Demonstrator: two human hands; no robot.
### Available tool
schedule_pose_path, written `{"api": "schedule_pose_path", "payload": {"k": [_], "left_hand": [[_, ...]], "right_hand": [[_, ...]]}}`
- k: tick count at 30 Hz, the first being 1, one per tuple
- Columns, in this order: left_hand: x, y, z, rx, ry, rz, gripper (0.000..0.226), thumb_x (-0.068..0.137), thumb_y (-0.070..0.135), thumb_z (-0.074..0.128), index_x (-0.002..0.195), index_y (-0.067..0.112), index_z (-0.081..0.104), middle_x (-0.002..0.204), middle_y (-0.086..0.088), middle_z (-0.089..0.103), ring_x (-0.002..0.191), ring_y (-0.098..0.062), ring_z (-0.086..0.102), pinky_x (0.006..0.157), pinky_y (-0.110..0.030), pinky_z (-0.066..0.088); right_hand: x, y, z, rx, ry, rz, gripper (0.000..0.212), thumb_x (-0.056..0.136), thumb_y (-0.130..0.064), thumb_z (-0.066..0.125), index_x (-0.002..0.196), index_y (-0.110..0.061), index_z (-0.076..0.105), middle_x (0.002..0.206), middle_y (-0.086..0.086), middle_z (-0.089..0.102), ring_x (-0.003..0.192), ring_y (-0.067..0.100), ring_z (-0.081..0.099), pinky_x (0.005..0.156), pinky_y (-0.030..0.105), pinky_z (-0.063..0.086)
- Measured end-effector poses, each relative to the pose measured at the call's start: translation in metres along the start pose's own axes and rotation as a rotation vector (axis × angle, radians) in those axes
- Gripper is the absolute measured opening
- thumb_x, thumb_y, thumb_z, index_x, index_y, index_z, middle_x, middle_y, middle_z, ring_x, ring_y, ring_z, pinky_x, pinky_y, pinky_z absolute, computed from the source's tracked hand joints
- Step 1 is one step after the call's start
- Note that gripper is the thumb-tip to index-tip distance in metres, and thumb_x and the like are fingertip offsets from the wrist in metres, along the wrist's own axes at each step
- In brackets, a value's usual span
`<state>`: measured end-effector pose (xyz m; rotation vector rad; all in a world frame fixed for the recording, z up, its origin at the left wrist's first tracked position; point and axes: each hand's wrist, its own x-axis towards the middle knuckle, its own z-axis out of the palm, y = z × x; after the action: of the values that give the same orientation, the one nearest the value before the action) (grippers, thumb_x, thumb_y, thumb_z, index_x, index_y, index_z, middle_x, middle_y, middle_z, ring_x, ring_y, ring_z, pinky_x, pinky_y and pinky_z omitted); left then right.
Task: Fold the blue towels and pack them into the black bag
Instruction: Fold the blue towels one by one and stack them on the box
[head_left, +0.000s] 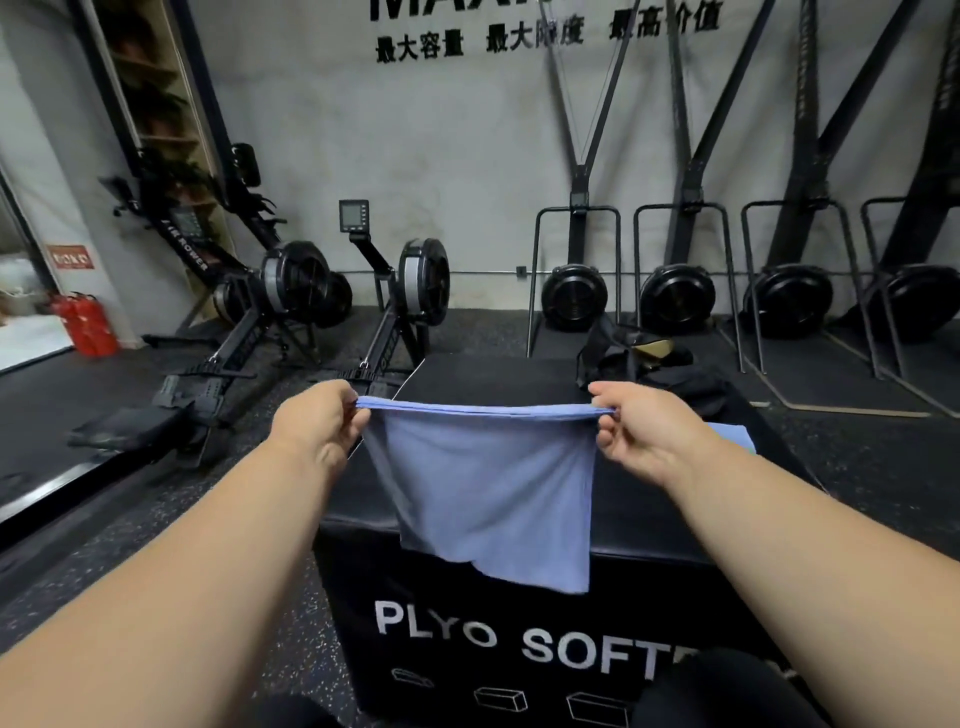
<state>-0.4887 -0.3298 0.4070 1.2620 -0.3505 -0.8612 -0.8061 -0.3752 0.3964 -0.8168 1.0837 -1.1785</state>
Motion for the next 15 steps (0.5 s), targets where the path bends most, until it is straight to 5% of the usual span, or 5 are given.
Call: {"api": "schedule_pose_path", "payload": {"k": [3, 6, 15], "left_hand": [[0.003, 0.022, 0.020, -0.008, -0.003, 0.052, 0.019, 0.091, -0.005, 0.054, 0.077, 0.007, 0.054, 0.075, -0.005, 0.050, 0.048, -0.007, 0.057, 0.047, -0.015, 0.055], [0.009, 0.026, 0.031, 0.010, -0.005, 0.063, 0.015, 0.091, -0.005, 0.056, 0.081, 0.005, 0.056, 0.081, -0.007, 0.050, 0.062, -0.011, 0.056, 0.051, -0.016, 0.058], [0.071, 0.009, 0.066, 0.190, -0.063, -0.009, 0.017, 0.093, -0.002, 0.052, 0.079, 0.007, 0.052, 0.073, -0.006, 0.048, 0.057, -0.012, 0.048, 0.036, -0.016, 0.048]], "right_hand": [[0.010, -0.023, 0.006, 0.040, 0.008, -0.008, 0.024, 0.101, -0.003, 0.052, 0.114, -0.013, 0.069, 0.077, -0.001, 0.051, 0.043, 0.004, 0.042, 0.041, 0.017, 0.038], [0.014, -0.028, 0.006, -0.008, 0.003, -0.006, 0.021, 0.101, -0.005, 0.053, 0.104, -0.015, 0.070, 0.076, -0.003, 0.053, 0.044, 0.004, 0.042, 0.042, 0.017, 0.039], [0.067, -0.026, 0.009, -0.107, 0.049, 0.057, 0.017, 0.101, -0.010, 0.058, 0.088, -0.017, 0.065, 0.070, -0.003, 0.050, 0.039, 0.003, 0.042, 0.039, 0.016, 0.038]]}}
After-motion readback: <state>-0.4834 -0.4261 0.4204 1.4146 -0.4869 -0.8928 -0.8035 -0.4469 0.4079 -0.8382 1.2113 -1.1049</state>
